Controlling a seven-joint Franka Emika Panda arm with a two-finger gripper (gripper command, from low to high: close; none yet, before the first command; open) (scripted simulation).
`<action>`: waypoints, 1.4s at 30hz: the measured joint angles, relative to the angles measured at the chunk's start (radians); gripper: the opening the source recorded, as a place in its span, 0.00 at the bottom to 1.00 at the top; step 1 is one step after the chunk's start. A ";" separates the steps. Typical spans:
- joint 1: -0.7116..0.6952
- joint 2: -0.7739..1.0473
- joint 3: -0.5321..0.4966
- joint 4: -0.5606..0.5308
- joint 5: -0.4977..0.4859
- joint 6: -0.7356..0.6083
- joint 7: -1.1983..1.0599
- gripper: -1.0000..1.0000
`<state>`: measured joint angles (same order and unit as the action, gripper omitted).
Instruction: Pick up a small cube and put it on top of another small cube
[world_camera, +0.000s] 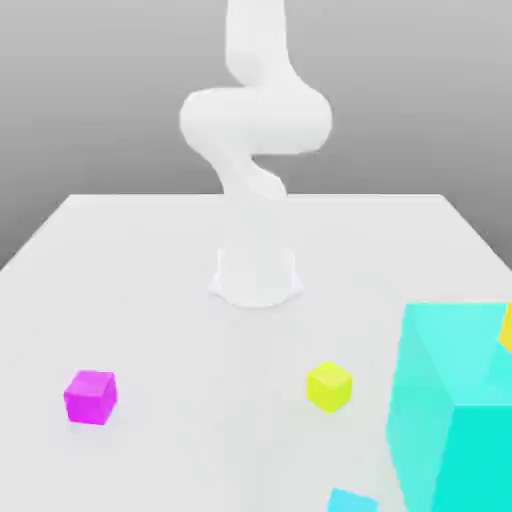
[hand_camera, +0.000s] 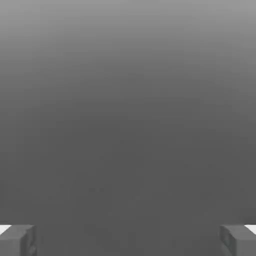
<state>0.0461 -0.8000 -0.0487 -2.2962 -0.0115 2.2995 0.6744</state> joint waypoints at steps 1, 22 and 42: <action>0.020 0.000 -0.021 0.002 -0.005 0.000 -0.054 0.50; 0.427 0.073 -0.444 0.026 -0.098 0.024 -1.104 0.50; 0.929 0.240 -0.926 0.038 -0.180 0.090 -2.095 0.50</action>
<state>0.9752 -0.5598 -0.9742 -2.2582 -0.1913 2.3894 -1.4203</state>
